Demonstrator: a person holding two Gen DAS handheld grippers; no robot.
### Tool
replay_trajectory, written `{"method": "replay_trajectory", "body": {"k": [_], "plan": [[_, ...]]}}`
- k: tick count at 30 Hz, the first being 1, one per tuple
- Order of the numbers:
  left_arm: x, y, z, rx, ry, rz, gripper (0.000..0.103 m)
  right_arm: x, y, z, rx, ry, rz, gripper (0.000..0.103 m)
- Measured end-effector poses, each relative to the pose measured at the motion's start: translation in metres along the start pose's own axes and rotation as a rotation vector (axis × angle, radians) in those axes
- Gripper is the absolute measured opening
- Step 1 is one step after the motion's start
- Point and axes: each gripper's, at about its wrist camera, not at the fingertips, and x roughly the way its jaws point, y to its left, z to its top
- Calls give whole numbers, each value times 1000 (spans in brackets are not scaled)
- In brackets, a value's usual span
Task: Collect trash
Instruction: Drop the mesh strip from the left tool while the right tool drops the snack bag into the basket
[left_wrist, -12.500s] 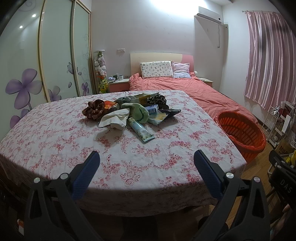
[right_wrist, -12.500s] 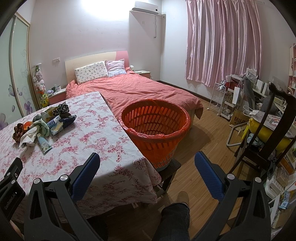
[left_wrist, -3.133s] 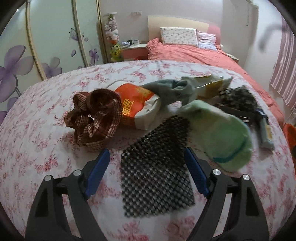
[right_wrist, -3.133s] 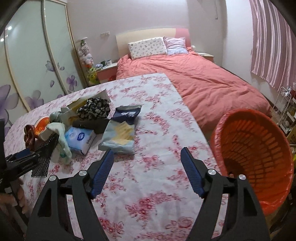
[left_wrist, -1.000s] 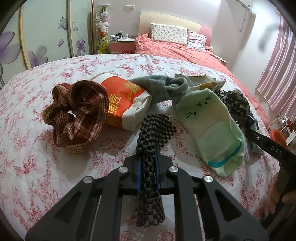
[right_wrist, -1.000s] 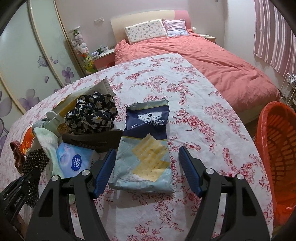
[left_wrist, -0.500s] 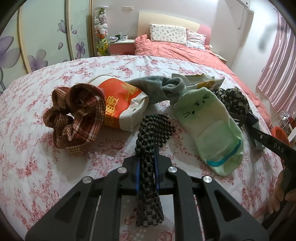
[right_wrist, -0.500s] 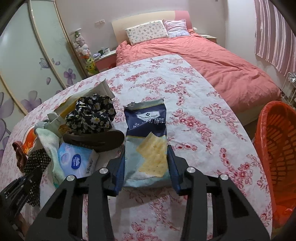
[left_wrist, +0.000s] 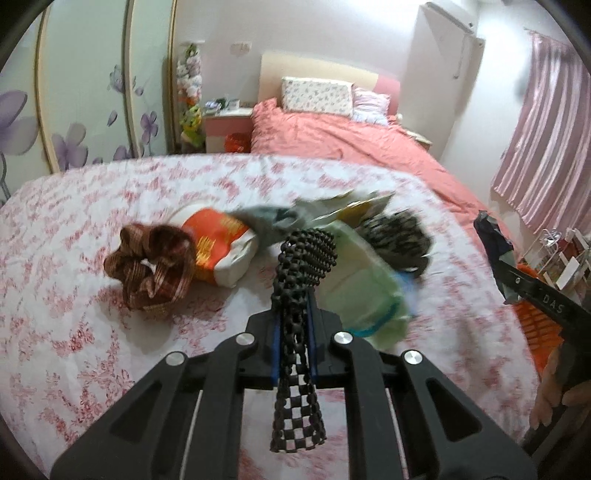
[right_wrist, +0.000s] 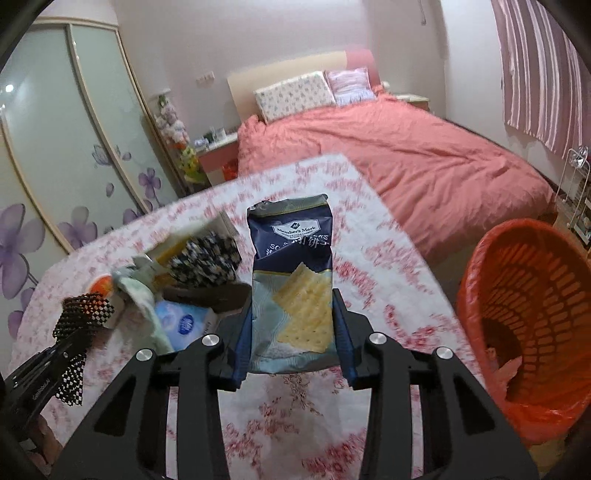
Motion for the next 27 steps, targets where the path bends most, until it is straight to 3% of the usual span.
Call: {"method": "replay_trajectory", "body": {"k": [7, 14, 27], "plan": [[-40, -40, 8, 37, -69, -66, 12, -44, -13, 7, 13, -105, 8, 39], [-64, -97, 5, 102, -108, -172, 12, -86, -42, 1, 29, -211, -51, 39], [-53, -218, -8, 228, -56, -391, 12, -111, -118, -4, 110, -307, -211, 39]]}}
